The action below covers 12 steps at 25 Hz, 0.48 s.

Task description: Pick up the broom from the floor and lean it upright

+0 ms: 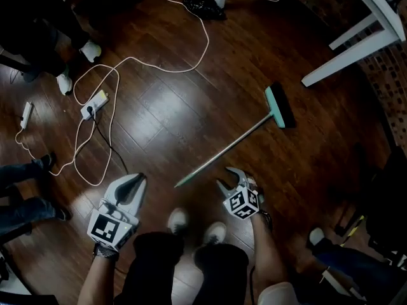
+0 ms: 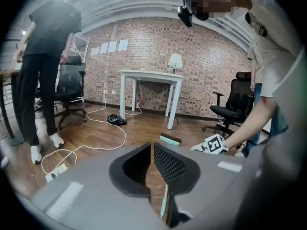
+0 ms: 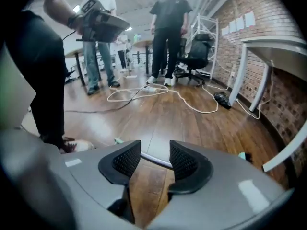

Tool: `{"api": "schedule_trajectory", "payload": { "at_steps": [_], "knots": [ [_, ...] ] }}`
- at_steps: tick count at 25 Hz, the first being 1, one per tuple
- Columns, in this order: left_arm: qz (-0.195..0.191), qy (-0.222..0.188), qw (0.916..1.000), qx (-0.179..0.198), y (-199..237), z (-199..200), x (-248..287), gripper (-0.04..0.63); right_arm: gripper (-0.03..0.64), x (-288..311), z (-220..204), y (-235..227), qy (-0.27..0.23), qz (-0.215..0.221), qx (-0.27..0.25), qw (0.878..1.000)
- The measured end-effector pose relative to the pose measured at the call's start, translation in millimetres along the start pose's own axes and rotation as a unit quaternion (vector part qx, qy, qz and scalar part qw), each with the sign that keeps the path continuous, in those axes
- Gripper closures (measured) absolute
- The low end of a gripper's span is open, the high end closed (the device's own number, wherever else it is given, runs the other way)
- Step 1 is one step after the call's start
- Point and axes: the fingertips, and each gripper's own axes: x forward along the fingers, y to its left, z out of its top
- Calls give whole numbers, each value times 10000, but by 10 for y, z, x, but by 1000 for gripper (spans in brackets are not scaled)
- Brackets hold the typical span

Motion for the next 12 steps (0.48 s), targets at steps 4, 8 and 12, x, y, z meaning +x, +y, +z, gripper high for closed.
{"api": "schedule_trajectory", "payload": {
  "at_steps": [4,8,12],
  "knots": [
    [-72,16,9999,76,79,-433,249,595,393,713,-511,-13,750,373,-1299,9880],
    [-32,12,9999,162,162,-798,395,595,397,1243,-823,13,1208,563,-2466,9599],
    [-18,-62,9998,197,254,-1079,579,595,395,1616,-1016,109,1501,1018,-3232,9288]
  ]
}}
